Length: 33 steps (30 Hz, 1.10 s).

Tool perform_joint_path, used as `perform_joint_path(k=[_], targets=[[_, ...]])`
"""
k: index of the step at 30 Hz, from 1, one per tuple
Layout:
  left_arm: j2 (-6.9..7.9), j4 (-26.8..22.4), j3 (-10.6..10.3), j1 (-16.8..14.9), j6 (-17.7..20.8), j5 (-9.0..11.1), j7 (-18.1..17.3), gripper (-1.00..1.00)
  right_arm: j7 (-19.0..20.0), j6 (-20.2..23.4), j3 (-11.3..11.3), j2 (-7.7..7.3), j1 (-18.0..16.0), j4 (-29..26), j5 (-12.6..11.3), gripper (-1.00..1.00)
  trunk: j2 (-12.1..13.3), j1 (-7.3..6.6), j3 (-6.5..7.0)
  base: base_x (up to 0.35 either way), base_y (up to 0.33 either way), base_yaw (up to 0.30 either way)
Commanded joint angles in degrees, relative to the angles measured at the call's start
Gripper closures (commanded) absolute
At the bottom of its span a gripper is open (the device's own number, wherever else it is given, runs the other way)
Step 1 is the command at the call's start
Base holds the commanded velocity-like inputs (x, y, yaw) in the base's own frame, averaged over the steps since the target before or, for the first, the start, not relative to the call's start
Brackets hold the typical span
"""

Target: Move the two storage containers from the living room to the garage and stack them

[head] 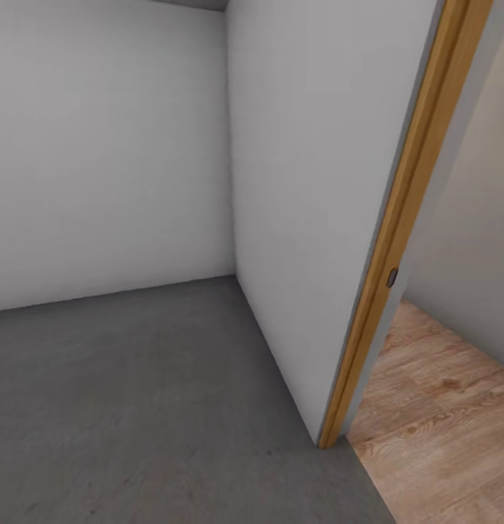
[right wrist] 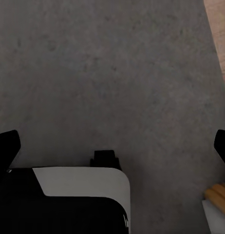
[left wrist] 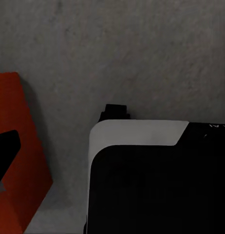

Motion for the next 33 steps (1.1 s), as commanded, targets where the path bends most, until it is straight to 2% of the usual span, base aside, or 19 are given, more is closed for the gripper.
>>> perform_joint_path(k=[1,13,33], targets=[[-0.01,0.2,-0.3,-0.1,-0.3,0.6,0.0,-1.0,-0.1,-0.3,0.4,0.01,-0.1,0.2,-0.3,-1.0,0.0,0.03,-0.05,0.322,0.006,-0.024],[0.0,0.2,-0.3,-0.1,-0.3,0.6,0.0,-1.0,-0.1,-0.3,0.4,0.02,-0.1,0.2,-0.3,-1.0,0.0,0.03,-0.05,0.321,0.001,-0.049],[0.0,0.2,-0.3,-0.1,-0.3,0.6,0.0,-1.0,-0.1,-0.4,0.4,-0.07,-0.1,0.2,-0.3,-1.0,0.0,0.03,0.55,0.011,0.0,-0.29]])
